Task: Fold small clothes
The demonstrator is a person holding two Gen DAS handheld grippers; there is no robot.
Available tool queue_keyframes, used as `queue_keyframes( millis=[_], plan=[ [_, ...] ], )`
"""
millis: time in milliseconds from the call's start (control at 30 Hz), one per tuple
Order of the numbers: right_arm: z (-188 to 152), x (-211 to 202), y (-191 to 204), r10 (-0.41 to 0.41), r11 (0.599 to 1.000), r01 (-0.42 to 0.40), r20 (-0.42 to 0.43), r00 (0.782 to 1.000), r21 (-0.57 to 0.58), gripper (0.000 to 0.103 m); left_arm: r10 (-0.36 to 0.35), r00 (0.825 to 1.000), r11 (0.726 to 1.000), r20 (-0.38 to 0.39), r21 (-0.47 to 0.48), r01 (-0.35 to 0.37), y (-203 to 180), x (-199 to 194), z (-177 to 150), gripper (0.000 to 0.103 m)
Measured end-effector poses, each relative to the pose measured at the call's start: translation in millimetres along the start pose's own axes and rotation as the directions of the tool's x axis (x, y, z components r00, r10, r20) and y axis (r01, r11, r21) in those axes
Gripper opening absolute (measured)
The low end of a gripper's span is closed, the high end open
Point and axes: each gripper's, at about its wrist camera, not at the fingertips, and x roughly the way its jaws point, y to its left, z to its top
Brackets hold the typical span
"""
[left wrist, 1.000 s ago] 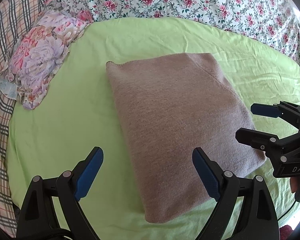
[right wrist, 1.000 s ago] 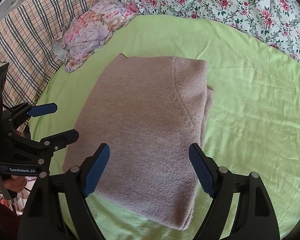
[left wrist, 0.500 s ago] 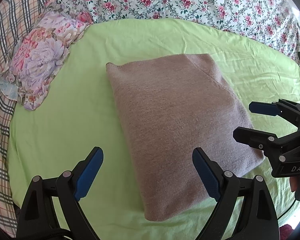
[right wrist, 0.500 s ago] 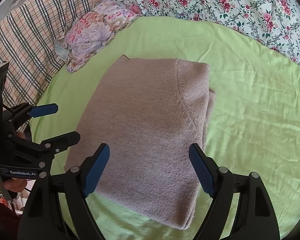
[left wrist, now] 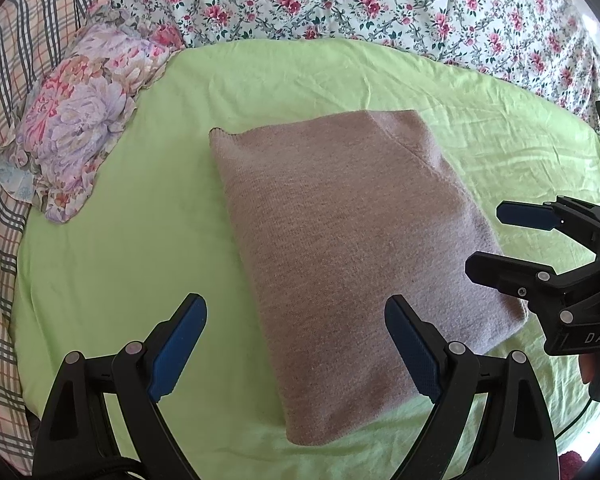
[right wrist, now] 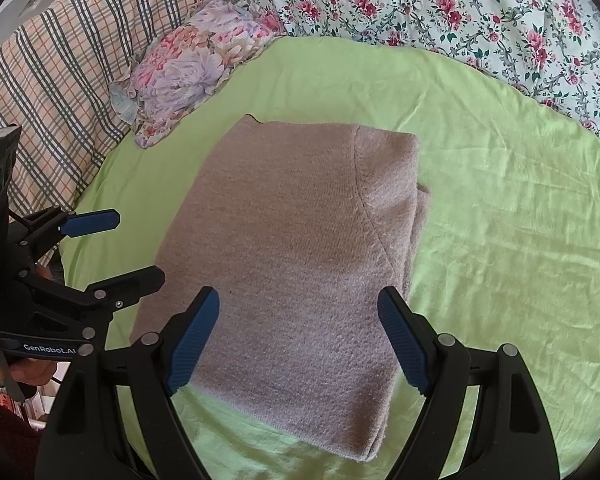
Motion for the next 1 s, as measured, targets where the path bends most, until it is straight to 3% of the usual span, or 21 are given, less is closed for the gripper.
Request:
queue_keyframes(
  millis=[1000],
  plan=[
    [9.4,3.6,-0.6,-0.013,1.000,0.014,0.012,1.000,-0.017,0.082,0.014,0.999,0.999,0.045,-0.037,-0.012,11.7,-8.4,4.0,0.091]
  ],
)
